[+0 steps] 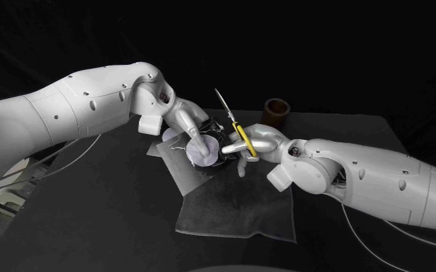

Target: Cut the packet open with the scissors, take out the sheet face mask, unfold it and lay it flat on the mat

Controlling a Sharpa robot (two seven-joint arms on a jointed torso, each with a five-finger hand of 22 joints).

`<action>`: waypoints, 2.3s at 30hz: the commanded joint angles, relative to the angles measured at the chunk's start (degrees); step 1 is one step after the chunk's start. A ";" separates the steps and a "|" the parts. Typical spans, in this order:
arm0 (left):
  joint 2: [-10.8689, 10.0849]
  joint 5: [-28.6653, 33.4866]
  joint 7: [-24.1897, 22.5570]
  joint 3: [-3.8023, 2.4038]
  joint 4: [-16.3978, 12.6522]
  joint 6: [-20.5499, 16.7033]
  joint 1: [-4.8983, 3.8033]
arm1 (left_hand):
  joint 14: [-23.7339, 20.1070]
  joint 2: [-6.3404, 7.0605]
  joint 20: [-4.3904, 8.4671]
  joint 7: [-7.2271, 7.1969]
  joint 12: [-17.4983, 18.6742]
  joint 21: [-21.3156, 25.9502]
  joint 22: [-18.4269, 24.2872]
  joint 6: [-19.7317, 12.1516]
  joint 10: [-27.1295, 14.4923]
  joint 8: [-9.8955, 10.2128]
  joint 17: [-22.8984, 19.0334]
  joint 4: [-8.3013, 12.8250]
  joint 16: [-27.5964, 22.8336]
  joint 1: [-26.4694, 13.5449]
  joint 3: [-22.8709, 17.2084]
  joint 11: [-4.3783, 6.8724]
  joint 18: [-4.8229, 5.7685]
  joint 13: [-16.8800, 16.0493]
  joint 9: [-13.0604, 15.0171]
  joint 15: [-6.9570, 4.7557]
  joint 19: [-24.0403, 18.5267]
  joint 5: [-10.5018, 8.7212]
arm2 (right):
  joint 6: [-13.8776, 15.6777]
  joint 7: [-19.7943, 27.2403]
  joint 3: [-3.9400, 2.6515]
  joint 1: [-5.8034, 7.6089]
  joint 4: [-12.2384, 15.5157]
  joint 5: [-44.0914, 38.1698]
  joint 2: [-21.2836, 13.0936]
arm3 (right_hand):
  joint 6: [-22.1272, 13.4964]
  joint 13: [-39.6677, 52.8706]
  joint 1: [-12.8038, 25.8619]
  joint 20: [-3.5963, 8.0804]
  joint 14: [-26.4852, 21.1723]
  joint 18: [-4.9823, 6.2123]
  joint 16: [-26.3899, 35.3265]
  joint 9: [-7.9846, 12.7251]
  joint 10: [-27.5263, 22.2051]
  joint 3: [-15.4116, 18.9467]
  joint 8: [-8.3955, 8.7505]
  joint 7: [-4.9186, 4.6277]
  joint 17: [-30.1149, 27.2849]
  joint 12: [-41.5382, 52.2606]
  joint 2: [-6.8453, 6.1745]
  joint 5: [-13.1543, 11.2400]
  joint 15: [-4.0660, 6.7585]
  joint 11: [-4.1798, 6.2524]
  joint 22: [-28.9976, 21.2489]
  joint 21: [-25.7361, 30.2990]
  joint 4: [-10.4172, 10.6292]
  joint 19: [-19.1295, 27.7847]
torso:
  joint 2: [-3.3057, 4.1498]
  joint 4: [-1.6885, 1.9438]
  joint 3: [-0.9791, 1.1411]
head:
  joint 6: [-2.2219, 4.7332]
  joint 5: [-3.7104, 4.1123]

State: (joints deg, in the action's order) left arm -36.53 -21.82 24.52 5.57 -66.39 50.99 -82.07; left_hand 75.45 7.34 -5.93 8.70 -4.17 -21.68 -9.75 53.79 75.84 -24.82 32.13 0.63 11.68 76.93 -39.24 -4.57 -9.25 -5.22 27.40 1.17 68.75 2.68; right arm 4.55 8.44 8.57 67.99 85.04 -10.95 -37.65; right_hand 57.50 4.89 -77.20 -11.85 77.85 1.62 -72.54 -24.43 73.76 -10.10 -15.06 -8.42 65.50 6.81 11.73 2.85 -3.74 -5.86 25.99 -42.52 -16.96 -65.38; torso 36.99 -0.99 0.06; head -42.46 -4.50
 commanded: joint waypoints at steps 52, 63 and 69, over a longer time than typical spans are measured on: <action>-2.05 27.46 -9.42 1.02 0.41 -16.99 4.18 | -4.37 2.70 -3.43 2.69 -2.88 10.91 6.07 -17.73 -14.30 -1.00 0.40 -14.09 -3.60 2.10 17.81 -3.15 -1.36 1.13 -0.44 2.83 0.94 0.17 | 18.61 9.24 -1.13 -1.34 3.39 -0.30 -5.23 | 0.88 1.55 11.10 8.36 8.40 8.84 -8.29 -4.44 5.83 -25.90 -4.02 2.00 0.79 0.17 -7.91 -0.05 6.11 3.88 2.13 -2.49 0.82 -2.05 | 0.03 0.00 0.01 | 2.12 1.54; -2.24 30.80 -10.37 1.07 -0.34 -19.00 5.08 | -4.91 2.37 -3.82 3.40 -2.66 12.19 6.09 -18.84 -15.41 -2.12 -0.26 -14.55 -4.58 3.22 18.09 -3.86 -1.32 1.30 -0.38 3.34 0.62 0.17 | 22.81 11.12 -1.81 -1.78 3.67 0.65 -5.57 | 0.93 1.64 11.19 8.41 8.47 8.85 -8.49 -4.61 5.96 -26.44 -4.13 2.05 1.10 0.23 -8.13 -0.05 6.16 3.93 2.27 -2.68 0.82 -2.10 | 0.02 0.02 0.01 | 2.65 1.50; -2.37 29.75 -9.72 1.08 -0.10 -19.90 5.18 | -6.84 3.95 -4.80 4.13 -2.54 13.95 6.14 -20.58 -17.03 -3.77 -1.10 -16.31 -6.21 2.18 21.31 -4.68 -1.25 1.25 -0.40 4.32 -0.60 0.15 | 23.33 11.43 -2.06 -1.86 4.05 0.73 -5.96 | 0.94 1.67 11.21 8.42 8.49 8.85 -8.55 -4.65 5.98 -26.59 -4.16 2.07 1.19 0.24 -8.19 -0.05 6.17 3.94 2.31 -2.73 0.82 -2.12 | -0.01 -0.05 0.02 | 2.75 1.51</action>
State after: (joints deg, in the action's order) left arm -38.87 6.87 15.77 6.72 -66.51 32.25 -76.88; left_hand 68.82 10.61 -10.72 9.76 -6.82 -7.85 -3.69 33.43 58.92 -28.55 31.07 -15.59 5.63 79.28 -18.04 -9.26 -10.10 -3.89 27.04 5.47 68.35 3.11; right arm 26.40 18.35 6.60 66.15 88.95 -10.47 -43.51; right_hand 58.41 6.48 -65.53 -8.49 82.08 1.61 -72.54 -29.03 77.43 -30.92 -18.83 -6.44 66.60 6.75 3.65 2.67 0.16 -3.96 28.23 -44.92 -21.65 -64.66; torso 36.99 -1.00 0.06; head -39.74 -2.97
